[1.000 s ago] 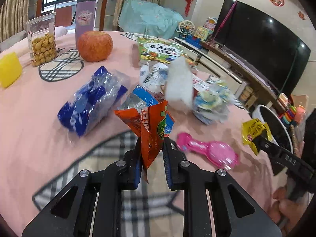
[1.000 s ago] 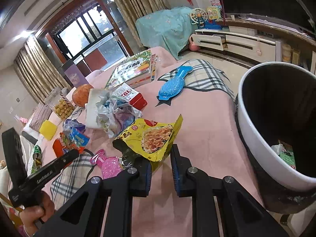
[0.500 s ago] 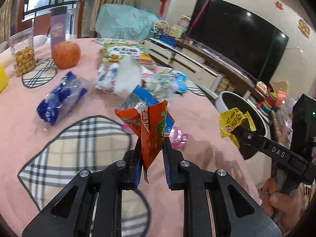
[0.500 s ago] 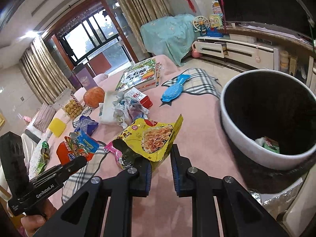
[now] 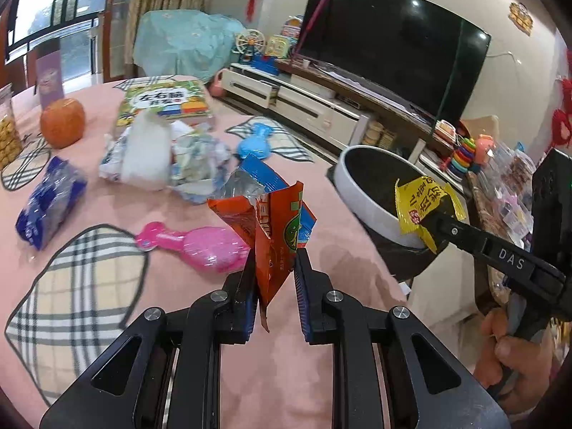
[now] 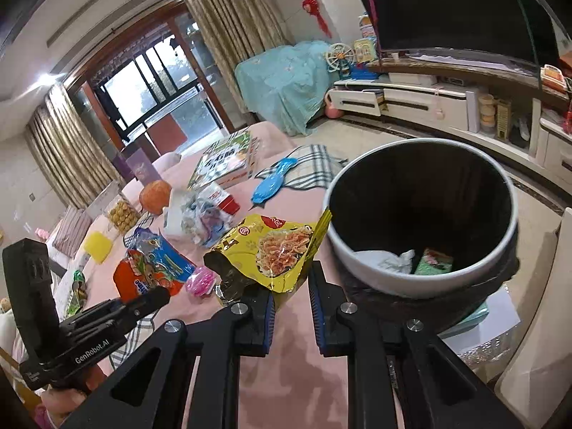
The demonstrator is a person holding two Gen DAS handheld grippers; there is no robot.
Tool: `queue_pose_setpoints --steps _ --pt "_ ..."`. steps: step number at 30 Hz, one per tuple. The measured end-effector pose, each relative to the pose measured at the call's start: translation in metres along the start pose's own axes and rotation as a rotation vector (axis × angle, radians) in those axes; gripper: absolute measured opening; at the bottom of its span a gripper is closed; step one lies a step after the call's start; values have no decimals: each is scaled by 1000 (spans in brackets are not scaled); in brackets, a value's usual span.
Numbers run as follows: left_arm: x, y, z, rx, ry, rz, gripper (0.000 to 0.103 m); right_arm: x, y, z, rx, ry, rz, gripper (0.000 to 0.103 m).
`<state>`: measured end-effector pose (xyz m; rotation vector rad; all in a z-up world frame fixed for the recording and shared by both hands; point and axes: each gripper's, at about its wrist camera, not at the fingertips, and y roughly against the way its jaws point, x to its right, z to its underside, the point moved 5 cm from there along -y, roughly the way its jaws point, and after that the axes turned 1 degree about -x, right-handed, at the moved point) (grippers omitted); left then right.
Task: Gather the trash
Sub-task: 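Carry both bags over the bin and open both grippers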
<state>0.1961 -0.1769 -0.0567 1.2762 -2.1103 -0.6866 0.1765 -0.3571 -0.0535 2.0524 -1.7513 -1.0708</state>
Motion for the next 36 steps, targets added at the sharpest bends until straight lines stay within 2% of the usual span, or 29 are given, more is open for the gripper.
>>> queue_pose_setpoints --steps 22,36 --pt "85 -30 -29 -23 -145 91 17 71 27 -27 64 -92 88 17" --pt "123 -56 -53 -42 -190 136 17 103 31 -49 58 -100 129 17"
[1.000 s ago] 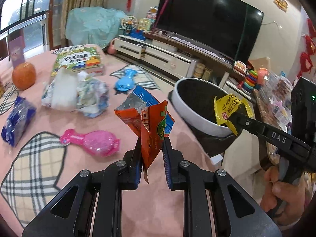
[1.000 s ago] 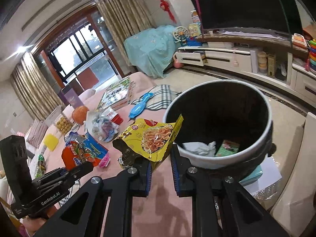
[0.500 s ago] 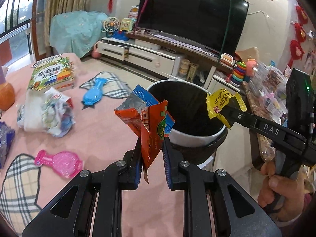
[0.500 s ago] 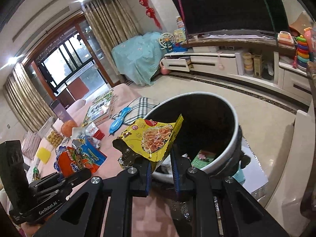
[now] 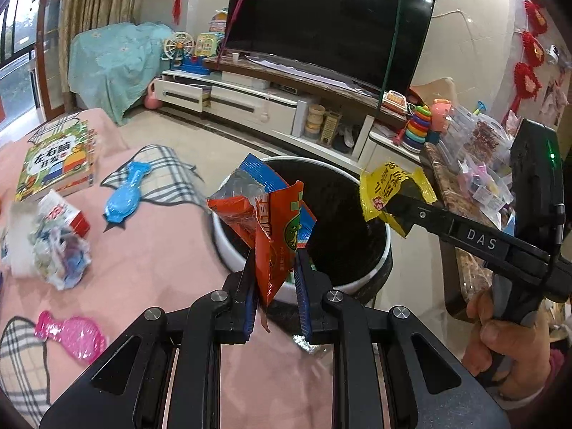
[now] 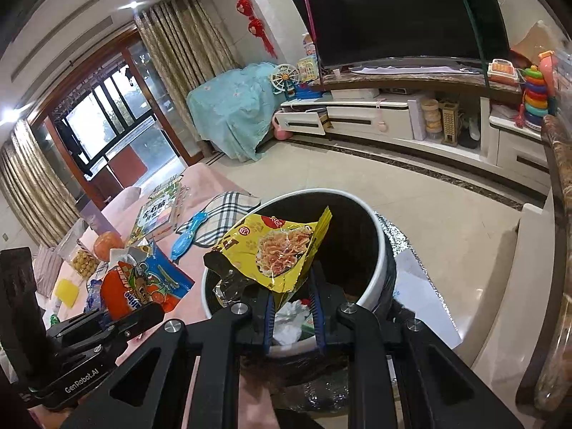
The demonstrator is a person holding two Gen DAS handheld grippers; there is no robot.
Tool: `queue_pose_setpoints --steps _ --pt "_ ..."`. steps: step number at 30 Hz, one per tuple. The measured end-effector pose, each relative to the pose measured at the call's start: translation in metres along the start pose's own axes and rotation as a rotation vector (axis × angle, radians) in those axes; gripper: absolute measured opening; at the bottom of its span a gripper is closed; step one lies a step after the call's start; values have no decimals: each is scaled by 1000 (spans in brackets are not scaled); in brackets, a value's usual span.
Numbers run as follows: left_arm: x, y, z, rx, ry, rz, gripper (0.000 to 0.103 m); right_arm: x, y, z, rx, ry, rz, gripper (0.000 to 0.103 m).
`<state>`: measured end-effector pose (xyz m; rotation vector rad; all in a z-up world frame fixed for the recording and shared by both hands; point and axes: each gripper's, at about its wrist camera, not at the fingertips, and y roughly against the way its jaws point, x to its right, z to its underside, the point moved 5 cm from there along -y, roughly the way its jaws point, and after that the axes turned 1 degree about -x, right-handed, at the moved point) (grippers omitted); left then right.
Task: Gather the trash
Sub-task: 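Carry both bags over the bin and open both grippers, then move both open tools away from the bin back over the table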
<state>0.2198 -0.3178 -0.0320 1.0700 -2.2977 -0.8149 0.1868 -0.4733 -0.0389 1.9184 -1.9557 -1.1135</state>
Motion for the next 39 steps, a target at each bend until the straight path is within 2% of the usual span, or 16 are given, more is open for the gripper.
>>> queue_pose_setpoints --steps 20,23,25,29,33,37,39 --pt "5 -46 -9 -102 -2 15 17 14 -36 -12 -102 -3 23 18" --pt "5 -51 -10 -120 -1 23 18 15 -40 -13 -117 1 26 22" --pt "6 -51 -10 -123 1 30 22 18 -42 -15 -121 -1 39 25" --pt "9 -47 -12 -107 -8 30 33 22 -41 -18 -119 -15 37 45" --pt "6 -40 -11 -84 3 26 50 20 -35 -19 -102 -14 37 48" --pt "-1 -31 -4 -64 27 13 55 15 -24 -19 -69 -19 32 52" --pt "-8 -25 3 -55 47 8 58 13 -19 -17 -53 -28 26 64"
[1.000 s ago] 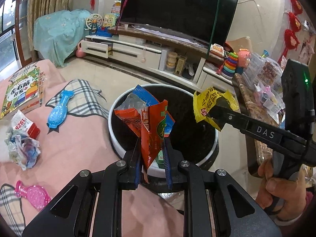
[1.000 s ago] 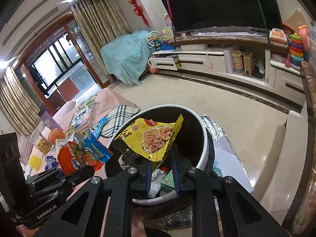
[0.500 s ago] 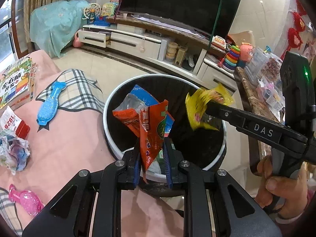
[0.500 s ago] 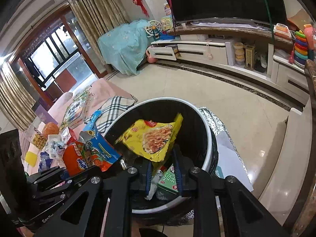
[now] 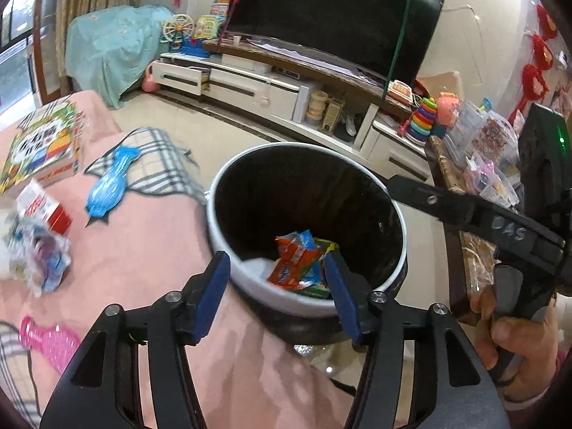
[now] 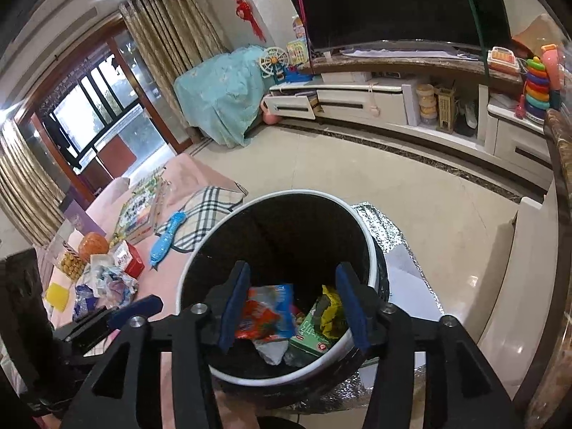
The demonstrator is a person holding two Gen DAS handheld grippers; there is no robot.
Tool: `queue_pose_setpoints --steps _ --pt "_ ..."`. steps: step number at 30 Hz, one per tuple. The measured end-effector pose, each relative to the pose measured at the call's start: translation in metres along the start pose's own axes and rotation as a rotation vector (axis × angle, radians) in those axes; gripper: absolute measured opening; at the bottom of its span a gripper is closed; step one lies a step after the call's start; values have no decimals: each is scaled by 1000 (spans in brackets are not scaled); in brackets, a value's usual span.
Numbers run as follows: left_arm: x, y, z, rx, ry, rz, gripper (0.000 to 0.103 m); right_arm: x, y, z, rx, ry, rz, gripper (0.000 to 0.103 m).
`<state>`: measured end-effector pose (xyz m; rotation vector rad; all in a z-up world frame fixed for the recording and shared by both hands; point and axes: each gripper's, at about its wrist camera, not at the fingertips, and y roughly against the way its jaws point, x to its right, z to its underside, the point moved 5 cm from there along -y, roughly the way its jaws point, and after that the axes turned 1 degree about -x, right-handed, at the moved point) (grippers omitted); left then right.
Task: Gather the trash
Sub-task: 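Move both open tools away from the bin back over the table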
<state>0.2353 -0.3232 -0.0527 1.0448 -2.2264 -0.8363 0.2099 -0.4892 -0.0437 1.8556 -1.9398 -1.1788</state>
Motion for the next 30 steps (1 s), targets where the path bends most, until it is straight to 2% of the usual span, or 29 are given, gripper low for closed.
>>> queue_pose_setpoints --steps 1,3,8,17,30 --pt "-3 3 4 7 9 -6 58 -1 2 1 7 -7 -4 68" --pt "-10 10 13 22 25 -17 59 -4 6 5 18 -24 -21 85" --pt "-30 30 37 49 64 -61 63 -15 12 16 37 -38 -39 90" --pt "-80 67 75 85 155 -131 66 -57 16 42 47 -7 -104 92" --pt "-155 120 118 130 290 -242 68 -136 -11 88 -51 102 -201 93"
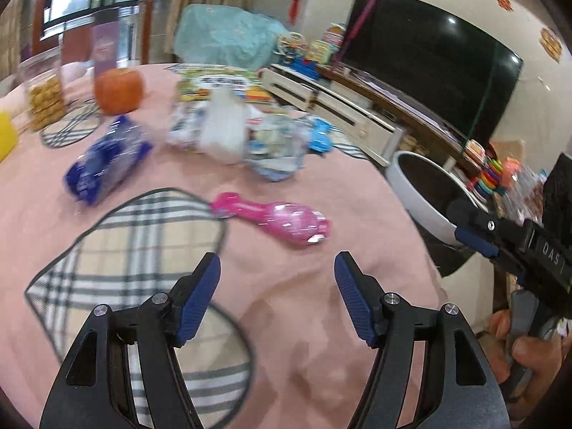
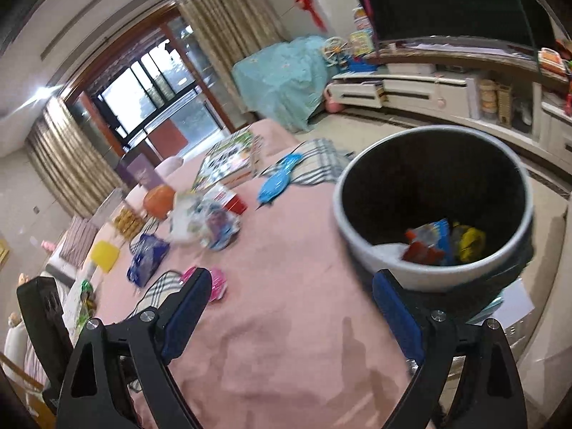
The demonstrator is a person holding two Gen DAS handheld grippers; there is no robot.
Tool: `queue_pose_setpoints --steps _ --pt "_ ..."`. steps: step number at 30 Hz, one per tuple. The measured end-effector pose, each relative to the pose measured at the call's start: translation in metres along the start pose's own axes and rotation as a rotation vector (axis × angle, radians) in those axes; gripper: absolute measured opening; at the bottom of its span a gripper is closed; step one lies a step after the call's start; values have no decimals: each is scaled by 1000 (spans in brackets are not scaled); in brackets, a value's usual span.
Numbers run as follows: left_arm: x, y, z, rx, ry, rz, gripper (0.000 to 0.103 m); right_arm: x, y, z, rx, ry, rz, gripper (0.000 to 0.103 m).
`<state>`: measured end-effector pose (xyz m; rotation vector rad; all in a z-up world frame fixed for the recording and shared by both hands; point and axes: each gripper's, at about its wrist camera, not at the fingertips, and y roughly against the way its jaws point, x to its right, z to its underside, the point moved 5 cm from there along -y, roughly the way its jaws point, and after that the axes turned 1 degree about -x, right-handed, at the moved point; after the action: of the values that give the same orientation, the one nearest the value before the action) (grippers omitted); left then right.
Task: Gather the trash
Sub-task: 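Move both open tools away from the bin back over the table, then grasp the blue plastic bag with the left gripper while the right grasps the crumpled paper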
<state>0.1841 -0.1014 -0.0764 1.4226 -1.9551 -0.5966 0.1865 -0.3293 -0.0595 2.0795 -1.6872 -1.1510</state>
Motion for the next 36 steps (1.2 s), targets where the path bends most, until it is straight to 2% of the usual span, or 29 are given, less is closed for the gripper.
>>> queue_pose_setpoints --steps 5,10,21,28,36 --pt "-32 10 4 15 52 -47 69 -25 -12 11 -26 42 -22 93" --pt "-56 19 6 37 85 -99 76 -47 -24 19 -48 79 -46 93" --pt "-94 20 8 35 137 -158 80 -75 -54 25 -72 124 -67 93" --pt "-112 11 -3 25 135 -196 81 -84 -74 21 -82 155 -61 93" --pt "-132 -1 -32 38 111 -241 82 -91 -94 6 -65 169 -56 93"
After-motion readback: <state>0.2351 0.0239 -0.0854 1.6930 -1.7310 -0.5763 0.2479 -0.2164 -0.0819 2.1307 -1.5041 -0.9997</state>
